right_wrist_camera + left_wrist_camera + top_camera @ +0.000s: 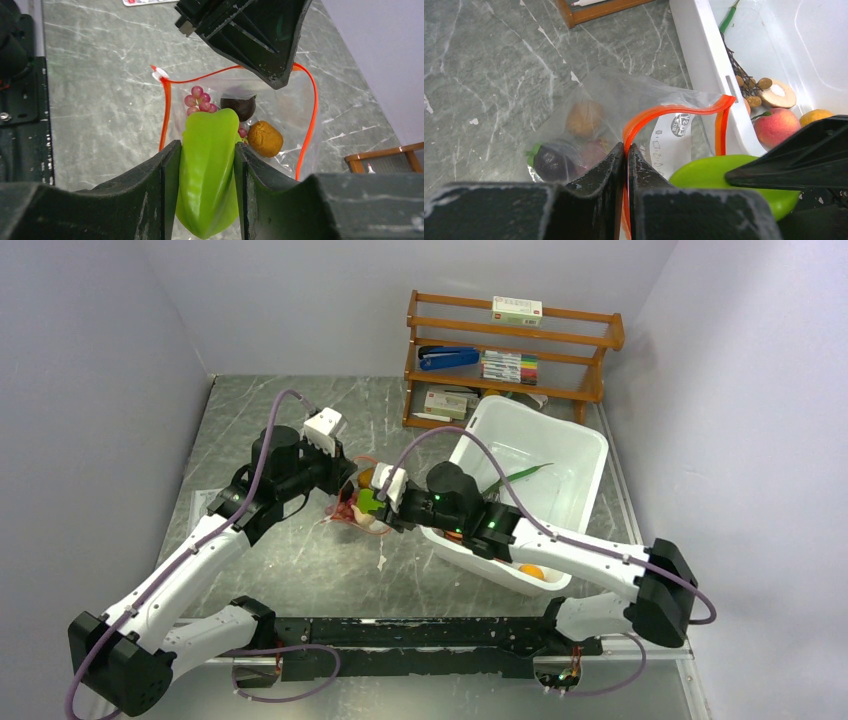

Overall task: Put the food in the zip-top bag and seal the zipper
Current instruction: Place the fake fruit in the zipper food storage bag, then pick up the fake vegetable from the bin.

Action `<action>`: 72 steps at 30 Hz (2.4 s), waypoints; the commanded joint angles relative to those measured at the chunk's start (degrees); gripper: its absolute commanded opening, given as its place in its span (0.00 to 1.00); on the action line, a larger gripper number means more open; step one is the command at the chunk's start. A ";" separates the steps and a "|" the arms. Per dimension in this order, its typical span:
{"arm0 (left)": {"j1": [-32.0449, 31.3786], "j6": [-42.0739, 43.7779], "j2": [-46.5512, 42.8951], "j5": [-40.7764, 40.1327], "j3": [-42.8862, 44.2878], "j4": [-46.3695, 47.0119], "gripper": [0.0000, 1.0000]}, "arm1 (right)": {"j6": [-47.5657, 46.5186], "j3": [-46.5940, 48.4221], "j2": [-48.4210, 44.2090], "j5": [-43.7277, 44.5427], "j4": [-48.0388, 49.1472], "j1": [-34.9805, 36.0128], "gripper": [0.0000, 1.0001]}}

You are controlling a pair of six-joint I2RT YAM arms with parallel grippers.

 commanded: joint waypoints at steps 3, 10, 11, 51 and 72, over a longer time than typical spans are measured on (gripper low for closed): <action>0.34 0.33 -0.39 0.77 -0.18 1.56 0.07 | -2.55 3.14 6.20 2.98 6.57 0.61 0.41; 0.33 -0.07 -1.42 0.57 -0.44 1.74 0.07 | -6.41 3.68 13.33 6.79 12.29 0.59 0.44; 0.32 -0.16 -1.48 0.54 -0.48 1.74 0.07 | -6.78 3.64 14.24 7.48 12.93 0.56 0.45; 0.37 0.70 -0.73 -1.72 -0.18 1.14 0.07 | 61.53 12.08 -2.10 47.12 -27.11 -12.49 0.38; 0.41 0.85 -0.56 -1.57 -0.55 1.71 0.07 | 86.92 8.03 12.97 38.16 -37.01 -44.60 0.43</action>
